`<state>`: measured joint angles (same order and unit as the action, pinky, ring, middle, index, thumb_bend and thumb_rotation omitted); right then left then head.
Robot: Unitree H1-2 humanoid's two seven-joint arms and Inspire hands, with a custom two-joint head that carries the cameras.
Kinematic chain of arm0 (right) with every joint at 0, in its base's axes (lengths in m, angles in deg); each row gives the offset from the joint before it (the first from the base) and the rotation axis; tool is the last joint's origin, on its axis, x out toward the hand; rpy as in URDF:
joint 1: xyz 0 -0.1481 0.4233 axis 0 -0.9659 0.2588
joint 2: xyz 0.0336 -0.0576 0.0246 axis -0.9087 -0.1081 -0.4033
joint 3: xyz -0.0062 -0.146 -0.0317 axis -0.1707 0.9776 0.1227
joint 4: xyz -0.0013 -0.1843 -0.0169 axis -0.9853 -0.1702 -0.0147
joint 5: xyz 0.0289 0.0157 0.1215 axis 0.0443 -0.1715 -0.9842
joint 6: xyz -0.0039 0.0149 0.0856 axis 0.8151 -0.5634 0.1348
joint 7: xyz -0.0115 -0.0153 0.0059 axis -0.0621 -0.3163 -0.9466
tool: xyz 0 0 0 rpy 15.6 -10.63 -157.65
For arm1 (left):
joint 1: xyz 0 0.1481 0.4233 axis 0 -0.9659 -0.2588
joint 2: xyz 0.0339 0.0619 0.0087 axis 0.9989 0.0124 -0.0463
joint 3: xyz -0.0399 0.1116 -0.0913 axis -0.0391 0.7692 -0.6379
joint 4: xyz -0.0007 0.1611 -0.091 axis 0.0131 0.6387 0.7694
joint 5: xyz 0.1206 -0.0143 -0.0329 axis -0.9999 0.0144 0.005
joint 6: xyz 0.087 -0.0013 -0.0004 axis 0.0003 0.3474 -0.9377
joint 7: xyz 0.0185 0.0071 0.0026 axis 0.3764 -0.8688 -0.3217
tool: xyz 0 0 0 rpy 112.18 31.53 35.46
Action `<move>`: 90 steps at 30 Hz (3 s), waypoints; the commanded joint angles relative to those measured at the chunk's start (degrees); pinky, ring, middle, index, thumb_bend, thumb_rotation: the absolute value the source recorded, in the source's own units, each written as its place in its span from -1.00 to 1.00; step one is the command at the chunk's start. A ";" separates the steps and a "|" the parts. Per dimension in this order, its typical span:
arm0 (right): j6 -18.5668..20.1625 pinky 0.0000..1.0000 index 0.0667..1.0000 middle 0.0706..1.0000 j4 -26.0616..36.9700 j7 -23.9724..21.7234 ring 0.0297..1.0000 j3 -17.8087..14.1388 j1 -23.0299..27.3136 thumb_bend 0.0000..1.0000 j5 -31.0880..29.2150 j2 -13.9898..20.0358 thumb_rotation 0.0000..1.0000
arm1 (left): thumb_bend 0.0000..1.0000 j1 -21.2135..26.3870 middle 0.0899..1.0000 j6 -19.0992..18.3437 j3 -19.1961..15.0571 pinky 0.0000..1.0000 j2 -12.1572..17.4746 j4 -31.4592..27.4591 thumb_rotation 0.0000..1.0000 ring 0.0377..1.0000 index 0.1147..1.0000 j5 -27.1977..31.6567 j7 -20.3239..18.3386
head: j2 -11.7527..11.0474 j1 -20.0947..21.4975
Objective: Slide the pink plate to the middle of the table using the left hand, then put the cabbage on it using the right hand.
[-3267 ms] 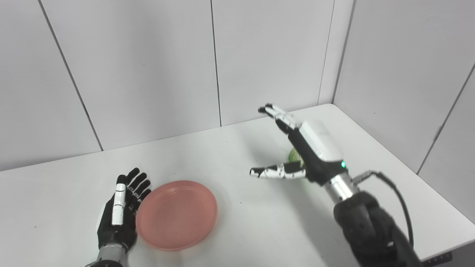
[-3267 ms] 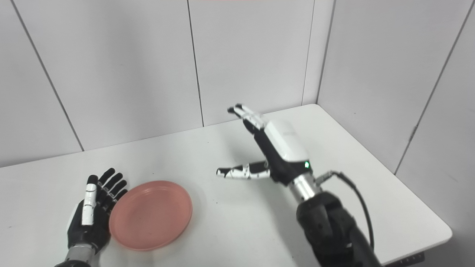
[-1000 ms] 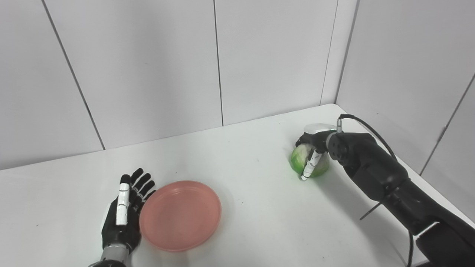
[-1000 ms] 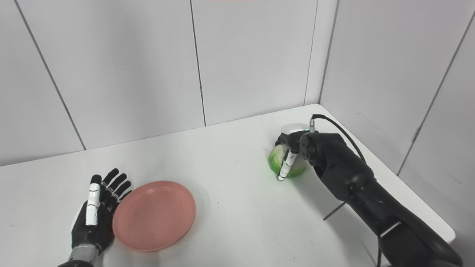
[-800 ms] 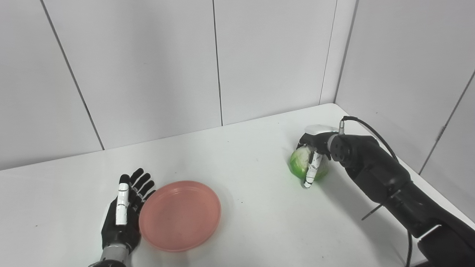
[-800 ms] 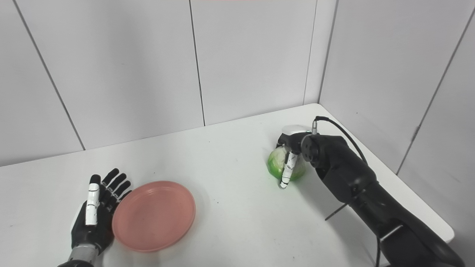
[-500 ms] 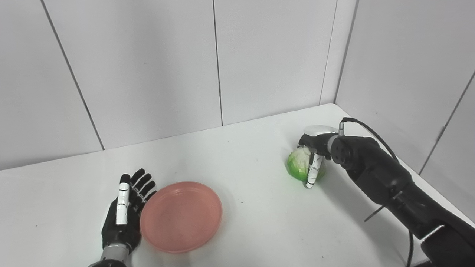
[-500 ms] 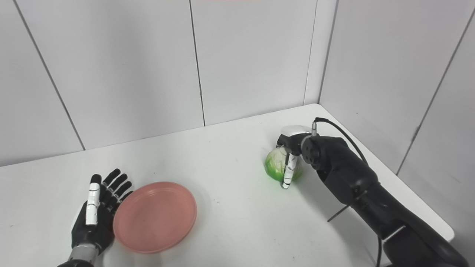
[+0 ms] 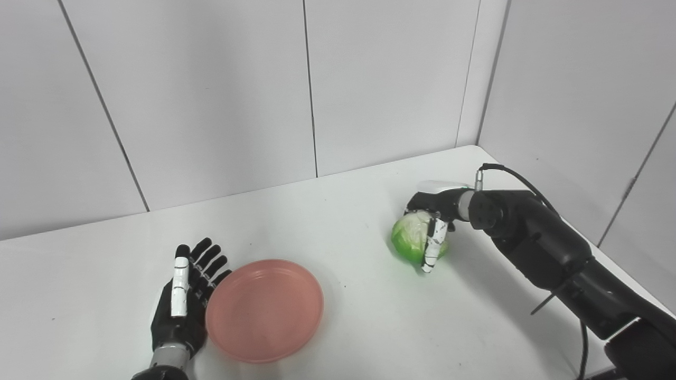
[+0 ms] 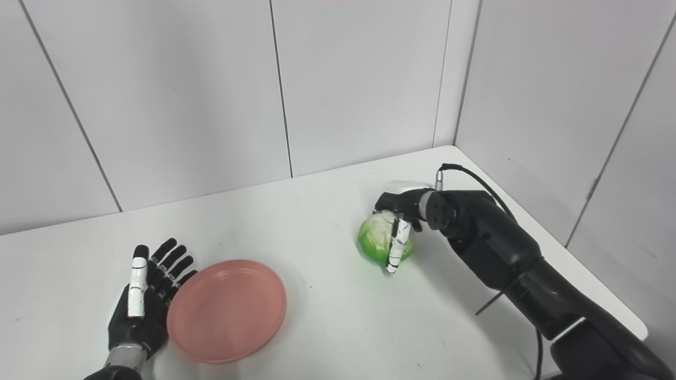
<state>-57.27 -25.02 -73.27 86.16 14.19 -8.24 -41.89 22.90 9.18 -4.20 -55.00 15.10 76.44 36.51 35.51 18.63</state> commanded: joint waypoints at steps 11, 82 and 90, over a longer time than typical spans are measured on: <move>-1.72 -0.59 -0.09 -0.13 7.31 -2.58 -0.48 0.71 10.72 0.06 -1.68 -0.62 -0.99 | 0.40 0.07 0.67 -2.36 -0.24 0.57 -1.97 0.46 0.63 0.69 0.55 0.72 1.11 | 0.17 -3.32; -19.05 0.22 0.44 0.53 6.23 10.48 0.46 6.18 -0.49 0.82 -1.10 -14.43 -0.51 | 0.39 -0.40 0.56 1.52 1.29 0.50 -6.44 4.76 0.61 0.60 0.48 -2.28 4.34 | 2.64 -18.63; -16.99 0.34 0.49 0.59 8.80 7.12 0.57 5.20 0.41 1.00 -2.43 -13.29 -0.22 | 0.38 -0.05 0.58 2.13 1.34 0.52 -6.41 5.32 0.62 0.62 0.49 -2.44 3.94 | 2.49 -18.43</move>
<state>-73.55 -18.20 -66.06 92.67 11.44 -10.14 -56.32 23.58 13.20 -2.83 -61.26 18.51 73.94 40.00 38.06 0.26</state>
